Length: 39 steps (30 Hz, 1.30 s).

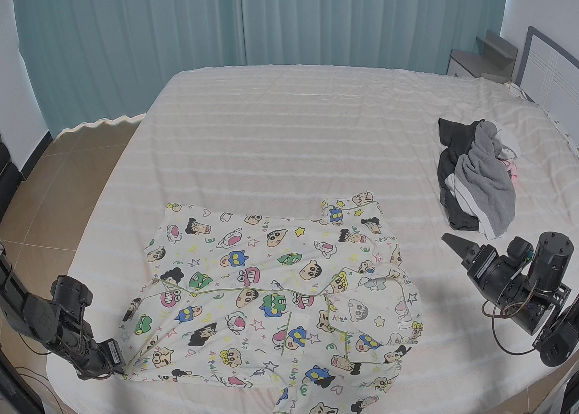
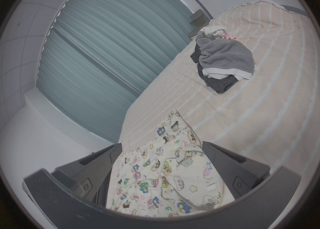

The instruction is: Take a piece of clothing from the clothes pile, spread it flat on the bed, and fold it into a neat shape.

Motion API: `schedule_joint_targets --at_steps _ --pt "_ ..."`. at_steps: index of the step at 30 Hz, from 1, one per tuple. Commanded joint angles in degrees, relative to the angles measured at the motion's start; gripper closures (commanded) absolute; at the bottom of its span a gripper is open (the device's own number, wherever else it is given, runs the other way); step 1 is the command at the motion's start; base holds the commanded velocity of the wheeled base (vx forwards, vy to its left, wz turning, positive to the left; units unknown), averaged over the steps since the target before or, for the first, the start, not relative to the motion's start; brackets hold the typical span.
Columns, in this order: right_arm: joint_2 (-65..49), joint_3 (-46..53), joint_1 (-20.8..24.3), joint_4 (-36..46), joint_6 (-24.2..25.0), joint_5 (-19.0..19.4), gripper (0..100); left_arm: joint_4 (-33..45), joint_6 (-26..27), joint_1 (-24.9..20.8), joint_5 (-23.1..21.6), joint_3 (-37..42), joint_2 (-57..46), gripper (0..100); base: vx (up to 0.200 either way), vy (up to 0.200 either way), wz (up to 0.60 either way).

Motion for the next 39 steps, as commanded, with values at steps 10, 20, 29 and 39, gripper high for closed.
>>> schedule_joint_targets --at_steps 10,20,29,39 --pt "14.1 2.56 0.38 0.14 -6.22 3.52 0 0.07 9.49 8.51 -0.04 3.12 0.32 100 0.0 0.0 0.0" --pt "19.63 -2.1 -0.32 0.05 -6.57 3.79 0 -0.1 16.61 16.33 -2.5 3.91 2.87 100 0.0 0.0 0.0" --pt "23.68 -16.42 -3.31 7.87 -6.57 8.36 0 -0.1 16.69 16.16 -7.42 3.91 2.6 100 0.0 0.0 0.0" --pt "28.16 -46.57 -4.71 37.84 -6.4 10.29 0 -0.19 16.69 16.24 -15.33 4.17 0.93 100 0.0 0.0 0.0"
